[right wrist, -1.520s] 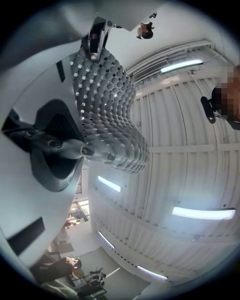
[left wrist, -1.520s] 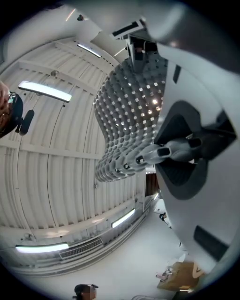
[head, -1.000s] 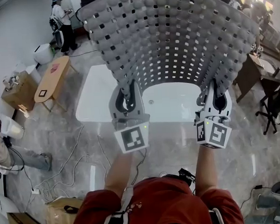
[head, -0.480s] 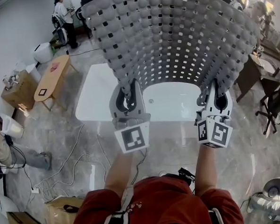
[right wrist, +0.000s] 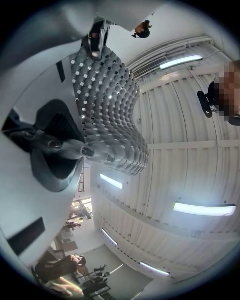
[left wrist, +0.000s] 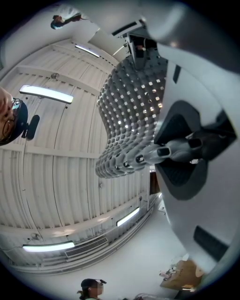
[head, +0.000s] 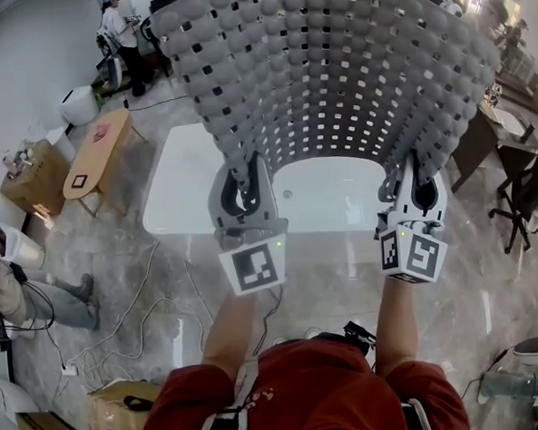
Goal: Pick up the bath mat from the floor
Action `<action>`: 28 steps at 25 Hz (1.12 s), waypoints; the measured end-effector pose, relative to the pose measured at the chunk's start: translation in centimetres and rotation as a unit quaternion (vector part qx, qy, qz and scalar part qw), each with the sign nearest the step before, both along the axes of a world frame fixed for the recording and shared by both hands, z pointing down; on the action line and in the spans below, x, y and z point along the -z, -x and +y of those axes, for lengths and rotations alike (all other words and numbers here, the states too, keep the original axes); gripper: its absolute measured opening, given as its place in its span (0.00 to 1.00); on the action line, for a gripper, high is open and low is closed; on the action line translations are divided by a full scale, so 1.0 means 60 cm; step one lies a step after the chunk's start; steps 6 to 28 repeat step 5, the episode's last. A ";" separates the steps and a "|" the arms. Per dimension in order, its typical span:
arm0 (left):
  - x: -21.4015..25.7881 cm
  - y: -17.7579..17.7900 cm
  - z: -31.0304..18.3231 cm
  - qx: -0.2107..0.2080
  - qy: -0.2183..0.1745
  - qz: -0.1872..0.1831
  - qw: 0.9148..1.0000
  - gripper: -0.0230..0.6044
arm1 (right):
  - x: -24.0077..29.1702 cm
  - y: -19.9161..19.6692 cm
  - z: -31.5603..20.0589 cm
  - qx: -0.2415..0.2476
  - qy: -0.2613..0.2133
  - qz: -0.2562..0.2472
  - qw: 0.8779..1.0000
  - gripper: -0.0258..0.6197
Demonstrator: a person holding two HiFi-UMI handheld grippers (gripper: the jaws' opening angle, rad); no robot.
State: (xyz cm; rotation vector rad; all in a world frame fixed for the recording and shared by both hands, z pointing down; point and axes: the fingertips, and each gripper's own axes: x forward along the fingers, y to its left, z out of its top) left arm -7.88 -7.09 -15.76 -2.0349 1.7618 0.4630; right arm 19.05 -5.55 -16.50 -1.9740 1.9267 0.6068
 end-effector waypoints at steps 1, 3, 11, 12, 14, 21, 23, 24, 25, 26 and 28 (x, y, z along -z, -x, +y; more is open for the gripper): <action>0.001 -0.002 -0.001 0.000 0.000 0.000 1.000 0.20 | 0.000 -0.002 -0.001 -0.001 0.000 0.000 1.000 0.13; 0.006 -0.004 -0.006 -0.001 -0.001 -0.003 1.000 0.20 | 0.003 -0.006 -0.005 -0.003 0.002 -0.001 1.000 0.13; 0.011 -0.006 -0.013 -0.003 -0.001 -0.005 1.000 0.20 | 0.007 -0.008 -0.009 -0.006 0.003 -0.003 1.000 0.13; 0.011 -0.006 -0.013 -0.003 -0.001 -0.005 1.000 0.20 | 0.007 -0.008 -0.009 -0.006 0.003 -0.003 1.000 0.13; 0.011 -0.006 -0.013 -0.003 -0.001 -0.005 1.000 0.20 | 0.007 -0.008 -0.009 -0.006 0.003 -0.003 1.000 0.13; 0.011 -0.006 -0.013 -0.003 -0.001 -0.005 1.000 0.20 | 0.007 -0.008 -0.009 -0.006 0.003 -0.003 1.000 0.13; 0.011 -0.006 -0.013 -0.003 -0.001 -0.005 1.000 0.20 | 0.007 -0.008 -0.009 -0.006 0.003 -0.003 1.000 0.13; 0.011 -0.006 -0.013 -0.003 -0.001 -0.005 1.000 0.20 | 0.007 -0.008 -0.009 -0.006 0.003 -0.003 1.000 0.13; 0.011 -0.006 -0.013 -0.003 -0.001 -0.005 1.000 0.20 | 0.007 -0.008 -0.009 -0.006 0.003 -0.003 1.000 0.13; 0.011 -0.006 -0.013 -0.003 -0.001 -0.005 1.000 0.20 | 0.007 -0.008 -0.009 -0.006 0.003 -0.003 1.000 0.13; 0.011 -0.006 -0.013 -0.003 -0.001 -0.005 1.000 0.20 | 0.007 -0.008 -0.009 -0.006 0.003 -0.003 1.000 0.13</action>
